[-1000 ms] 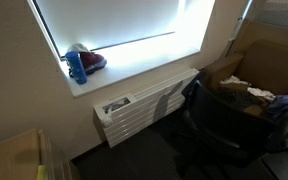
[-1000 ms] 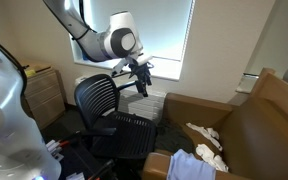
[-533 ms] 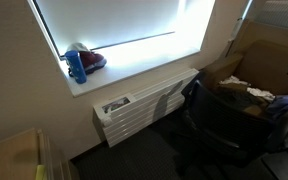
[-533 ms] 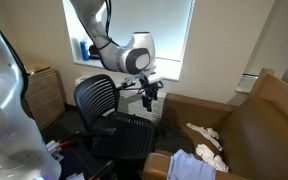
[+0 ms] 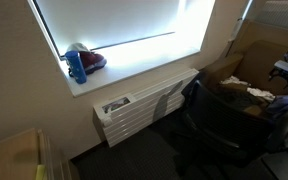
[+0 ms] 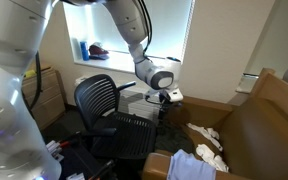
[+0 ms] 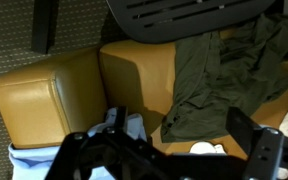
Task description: Put the black cloth on the armchair
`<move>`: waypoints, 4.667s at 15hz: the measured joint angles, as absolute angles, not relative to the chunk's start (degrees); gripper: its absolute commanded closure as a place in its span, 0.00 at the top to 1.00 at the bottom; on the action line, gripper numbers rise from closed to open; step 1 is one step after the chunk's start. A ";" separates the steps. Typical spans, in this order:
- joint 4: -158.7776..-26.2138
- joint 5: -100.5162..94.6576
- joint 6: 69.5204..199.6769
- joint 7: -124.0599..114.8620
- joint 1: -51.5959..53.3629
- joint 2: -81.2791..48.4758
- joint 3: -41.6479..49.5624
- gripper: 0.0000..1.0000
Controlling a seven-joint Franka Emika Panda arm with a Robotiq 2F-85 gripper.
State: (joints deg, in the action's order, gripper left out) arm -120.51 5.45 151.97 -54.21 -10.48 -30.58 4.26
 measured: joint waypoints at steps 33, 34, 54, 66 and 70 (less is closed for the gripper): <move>-67.74 9.59 148.88 -73.81 -1.19 -80.85 17.05 1.00; -64.76 9.65 146.62 -74.79 -1.65 -82.89 17.14 1.00; -62.14 -0.41 155.23 -80.74 -5.99 -85.90 11.57 1.00; -63.83 7.53 154.57 -66.02 -11.60 -85.99 3.90 1.00; -63.91 8.82 153.97 -68.60 -9.36 -85.98 7.41 1.00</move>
State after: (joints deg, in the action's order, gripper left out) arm -63.91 8.82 153.97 -68.60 -9.36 -85.98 7.41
